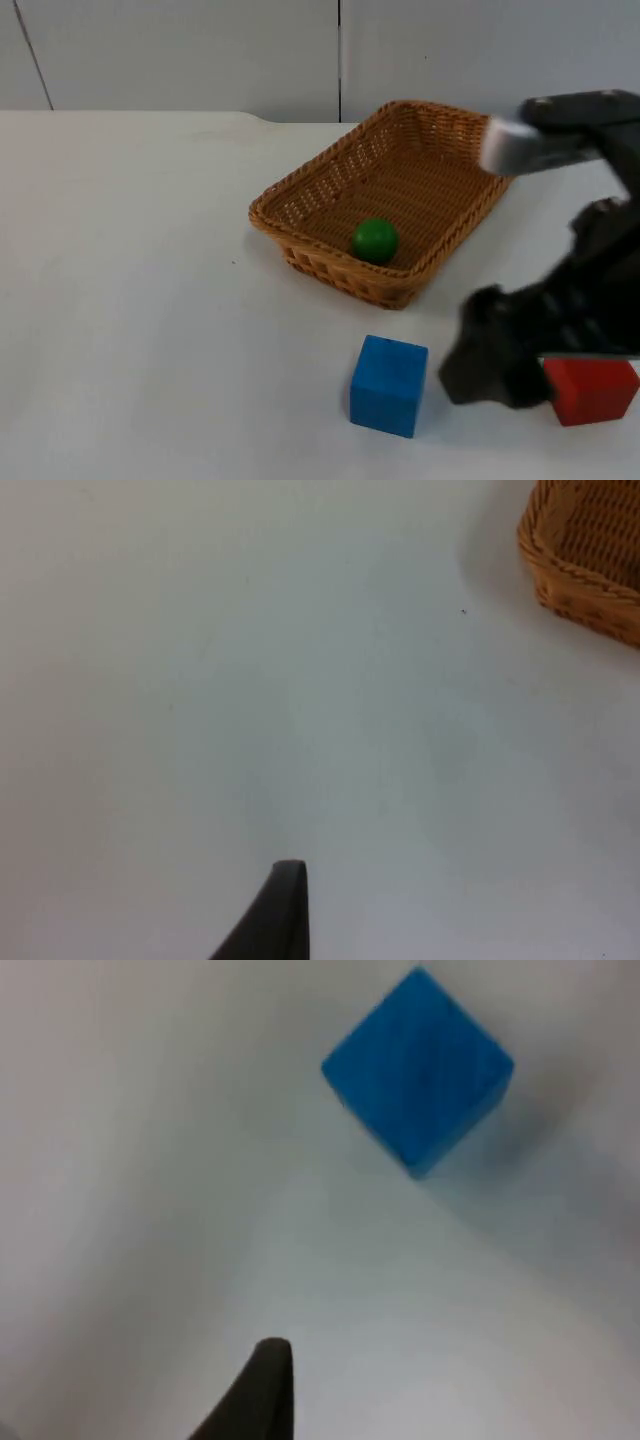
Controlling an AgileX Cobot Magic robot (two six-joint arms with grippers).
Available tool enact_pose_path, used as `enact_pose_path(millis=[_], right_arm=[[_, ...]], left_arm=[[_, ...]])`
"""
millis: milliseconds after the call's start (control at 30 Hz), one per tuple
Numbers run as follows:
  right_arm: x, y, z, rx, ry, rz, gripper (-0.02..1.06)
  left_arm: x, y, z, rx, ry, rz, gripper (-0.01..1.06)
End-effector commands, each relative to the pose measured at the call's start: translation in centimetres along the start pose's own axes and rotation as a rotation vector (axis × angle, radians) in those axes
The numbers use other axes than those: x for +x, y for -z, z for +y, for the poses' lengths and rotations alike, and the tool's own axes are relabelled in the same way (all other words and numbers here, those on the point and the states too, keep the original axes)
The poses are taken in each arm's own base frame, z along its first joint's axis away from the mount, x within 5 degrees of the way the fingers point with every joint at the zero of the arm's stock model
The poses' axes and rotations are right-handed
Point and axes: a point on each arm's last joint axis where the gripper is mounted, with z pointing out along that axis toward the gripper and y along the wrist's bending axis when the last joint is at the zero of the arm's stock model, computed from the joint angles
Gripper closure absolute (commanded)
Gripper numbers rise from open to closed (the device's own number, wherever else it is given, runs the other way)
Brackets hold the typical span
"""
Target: Place all geometric objects except the red cube into the basket.
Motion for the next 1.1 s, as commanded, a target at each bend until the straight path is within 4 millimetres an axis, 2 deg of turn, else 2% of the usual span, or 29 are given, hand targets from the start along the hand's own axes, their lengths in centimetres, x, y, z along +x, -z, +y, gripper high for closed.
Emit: enact_pose_path(millis=[0,67,167,233,267,333,367,533,800,900,1067], right_arm=[[-1.8,-1.7,1.5,0.017,-0.052,-0.051,0.0],[-2.3,-2.1,2.0,0.028,-0.044,-0.059,0.0],[-3.7,-3.7,3.2,0.069,0.034,-0.06,0.0],[-3.7,-4.0,3.4,0.074,0.056,-0.058,0.0],[-4.1,-4.8,3.7,0.096,0.14,-0.057,0.0],[-4.2,-5.7,3.9,0.109,0.268,-0.035,0.0],[-4.2,-5.7,3.9,0.109,0.268,-0.035,0.0],[-4.1,-7.6,4.2,0.087,0.491,-0.03,0.0],[-4.1,-9.6,4.4,0.078,0.634,-0.019,0.0],[-4.1,-11.1,4.3,0.102,0.715,0.026,0.0],[-3.9,-12.6,4.1,0.122,0.762,0.067,0.05]], left_arm=[[0.0,0.1,0.0,-0.002,0.009,-0.01,0.0],[0.0,0.1,0.0,-0.002,0.009,-0.01,0.0],[0.0,0.1,0.0,-0.002,0.009,-0.01,0.0],[0.0,0.1,0.0,-0.002,0.009,-0.01,0.0],[0.0,0.1,0.0,-0.002,0.009,-0.01,0.0],[0.0,0.1,0.1,-0.003,0.007,-0.009,0.0],[0.0,0.1,0.1,-0.003,0.007,-0.009,0.0],[0.0,0.1,0.1,-0.005,0.005,-0.009,0.0],[0.0,0.1,0.1,-0.006,0.004,-0.011,0.0],[0.0,0.1,0.1,-0.006,0.004,-0.011,0.0],[0.0,0.1,0.1,-0.006,0.002,-0.011,0.0]])
